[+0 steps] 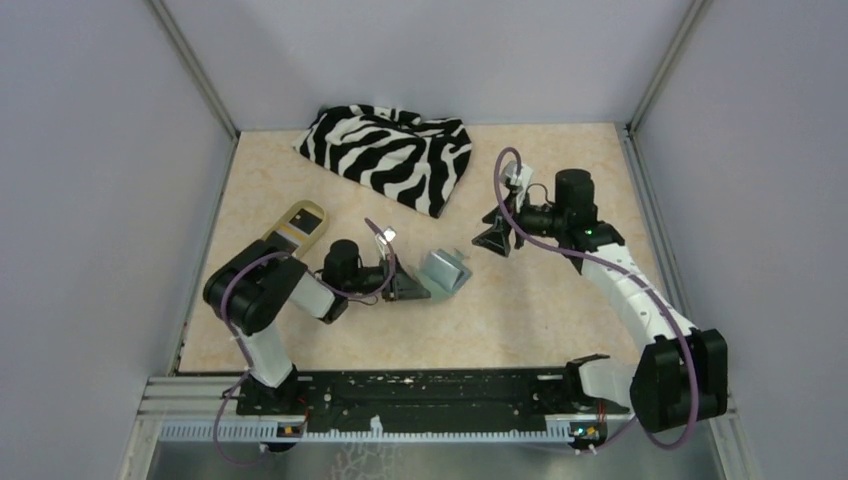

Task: Put the credit cards into the card holder
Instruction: Open the card holder at the center of the board.

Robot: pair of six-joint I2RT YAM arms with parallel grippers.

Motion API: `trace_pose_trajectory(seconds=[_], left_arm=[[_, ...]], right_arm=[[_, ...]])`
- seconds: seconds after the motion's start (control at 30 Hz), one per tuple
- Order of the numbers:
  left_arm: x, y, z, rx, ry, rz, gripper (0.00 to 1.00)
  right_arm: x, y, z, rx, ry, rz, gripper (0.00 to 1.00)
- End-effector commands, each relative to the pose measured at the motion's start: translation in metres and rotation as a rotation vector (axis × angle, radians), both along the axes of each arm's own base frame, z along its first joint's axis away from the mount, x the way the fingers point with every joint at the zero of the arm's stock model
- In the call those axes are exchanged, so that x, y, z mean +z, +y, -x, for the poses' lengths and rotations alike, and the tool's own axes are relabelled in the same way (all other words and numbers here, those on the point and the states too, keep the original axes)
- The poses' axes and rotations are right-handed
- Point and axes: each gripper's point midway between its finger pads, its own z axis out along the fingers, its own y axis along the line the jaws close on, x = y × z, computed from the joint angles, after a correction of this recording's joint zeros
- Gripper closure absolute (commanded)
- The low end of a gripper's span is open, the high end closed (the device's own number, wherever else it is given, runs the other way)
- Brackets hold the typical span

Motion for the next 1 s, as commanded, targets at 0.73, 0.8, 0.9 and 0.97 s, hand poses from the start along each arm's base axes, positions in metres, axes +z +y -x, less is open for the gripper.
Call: trace_pose_trajectory(seconds=[0.73,0.8,0.9,0.97], left_arm=[[-0.094,0.042,0.028,0.118,0.154,-0.294,0.97],[-0.092,0.042,0.026,0.121,0.141,-0.301,0.96],[-0.093,0.042,0.025,0.121,0.139,-0.306,0.96],[-0.094,0.042,0.025,0.117,0.142,-0.306,0.96]], right_arm=[[-0.153,0.044,0.013,0.129,0.249,0.461,0.65],[-0.158,0.043,0.012,0.115,0.274,0.476,0.64],[-0.164,0.041,0.009,0.087,0.304,0.492,0.59],[-0.168,0.041,0.008,0.074,0.325,0.498,0.57]])
